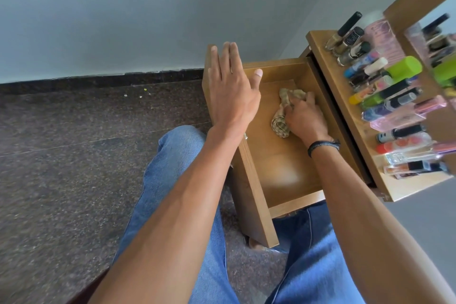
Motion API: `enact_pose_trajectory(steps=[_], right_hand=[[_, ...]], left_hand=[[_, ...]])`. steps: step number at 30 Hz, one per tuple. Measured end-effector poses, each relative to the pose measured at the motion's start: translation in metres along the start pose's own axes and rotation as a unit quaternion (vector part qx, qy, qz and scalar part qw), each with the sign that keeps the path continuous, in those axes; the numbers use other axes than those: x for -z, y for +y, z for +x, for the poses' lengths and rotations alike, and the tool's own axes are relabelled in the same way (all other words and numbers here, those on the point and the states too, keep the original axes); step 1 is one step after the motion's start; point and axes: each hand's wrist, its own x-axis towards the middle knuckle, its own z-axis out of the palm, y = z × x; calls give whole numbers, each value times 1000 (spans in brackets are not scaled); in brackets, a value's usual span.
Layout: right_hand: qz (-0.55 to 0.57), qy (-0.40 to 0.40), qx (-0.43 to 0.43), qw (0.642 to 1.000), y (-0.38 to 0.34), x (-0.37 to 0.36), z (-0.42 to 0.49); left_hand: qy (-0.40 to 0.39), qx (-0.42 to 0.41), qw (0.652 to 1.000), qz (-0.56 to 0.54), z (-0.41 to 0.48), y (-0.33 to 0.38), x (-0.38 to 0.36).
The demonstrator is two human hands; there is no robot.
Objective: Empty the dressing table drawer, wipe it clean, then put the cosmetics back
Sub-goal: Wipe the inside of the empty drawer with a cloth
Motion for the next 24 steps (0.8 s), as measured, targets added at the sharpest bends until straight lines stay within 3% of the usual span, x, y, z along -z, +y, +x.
enact_pose_trajectory(steps=[16, 24], right_hand=[[-61, -55, -43, 996, 49, 16, -118], [-14, -78, -23, 997, 15, 20, -125]], left_hand=[[34, 33, 998, -37, -1, 3, 7], [70, 18, 996, -52, -4, 11, 17]])
